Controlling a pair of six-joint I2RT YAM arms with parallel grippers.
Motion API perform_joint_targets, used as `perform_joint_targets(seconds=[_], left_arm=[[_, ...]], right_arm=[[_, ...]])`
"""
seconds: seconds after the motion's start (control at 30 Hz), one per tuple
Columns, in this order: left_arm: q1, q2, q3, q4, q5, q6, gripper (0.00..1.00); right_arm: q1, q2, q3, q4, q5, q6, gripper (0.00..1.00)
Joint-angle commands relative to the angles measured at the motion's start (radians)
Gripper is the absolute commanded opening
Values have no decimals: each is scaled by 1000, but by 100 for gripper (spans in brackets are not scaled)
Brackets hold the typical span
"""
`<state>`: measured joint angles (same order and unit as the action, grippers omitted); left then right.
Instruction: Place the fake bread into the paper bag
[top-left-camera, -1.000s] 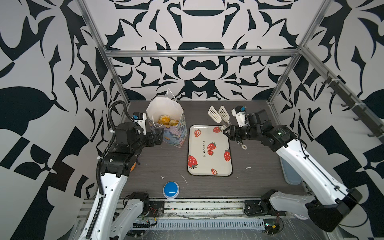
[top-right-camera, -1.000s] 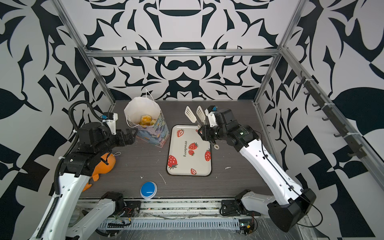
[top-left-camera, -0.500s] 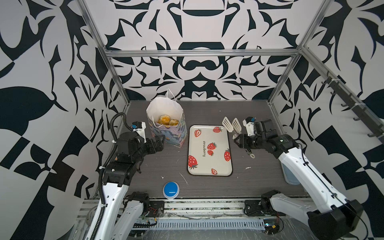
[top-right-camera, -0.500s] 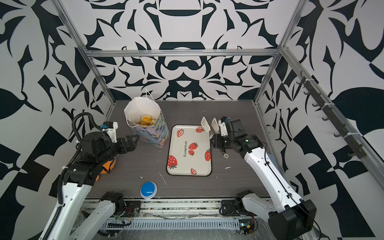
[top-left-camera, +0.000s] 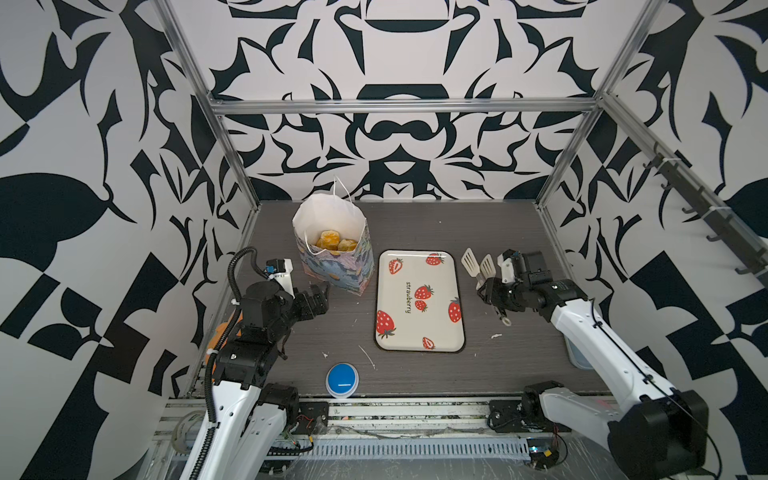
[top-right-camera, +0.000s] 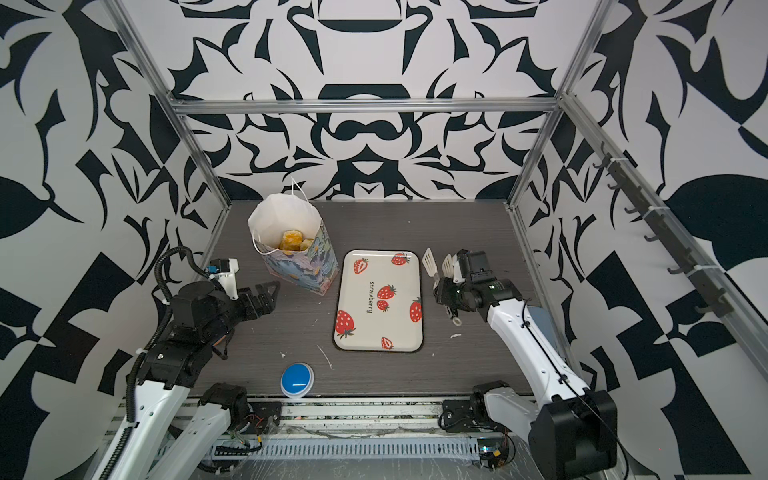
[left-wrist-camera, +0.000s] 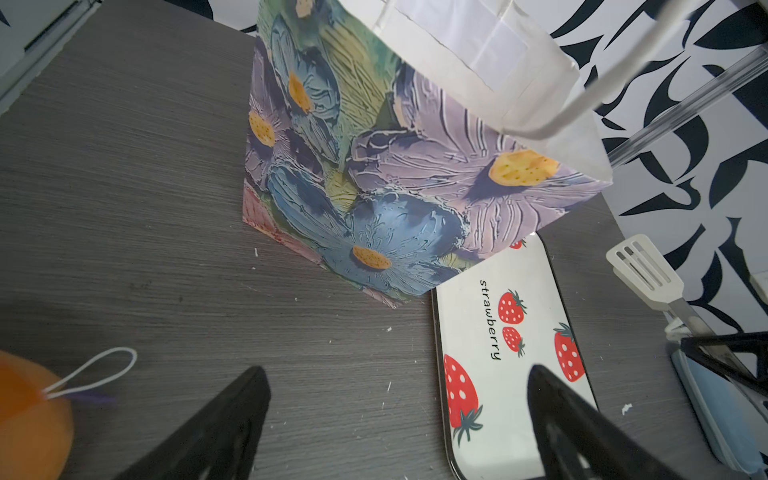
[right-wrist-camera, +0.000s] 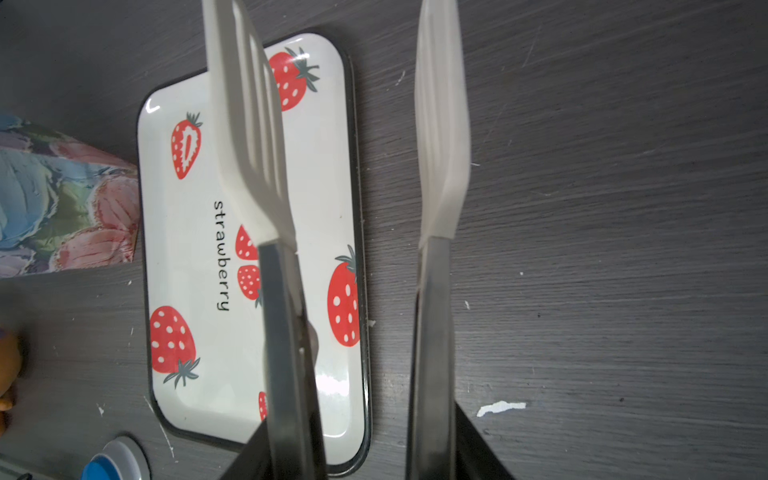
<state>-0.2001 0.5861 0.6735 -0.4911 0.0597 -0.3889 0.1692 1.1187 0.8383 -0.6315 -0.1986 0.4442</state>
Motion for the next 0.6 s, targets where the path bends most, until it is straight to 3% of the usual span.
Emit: perform_joint_targets(seconds=[0.0, 0.57], left_arm=[[-17, 10, -28, 39, -55, 35, 99], [-122, 45, -163, 249, -185, 139, 99]], right_arm=[[-27, 8, -17, 83, -1, 27, 50], [-71, 173, -43, 170, 83, 30, 50]])
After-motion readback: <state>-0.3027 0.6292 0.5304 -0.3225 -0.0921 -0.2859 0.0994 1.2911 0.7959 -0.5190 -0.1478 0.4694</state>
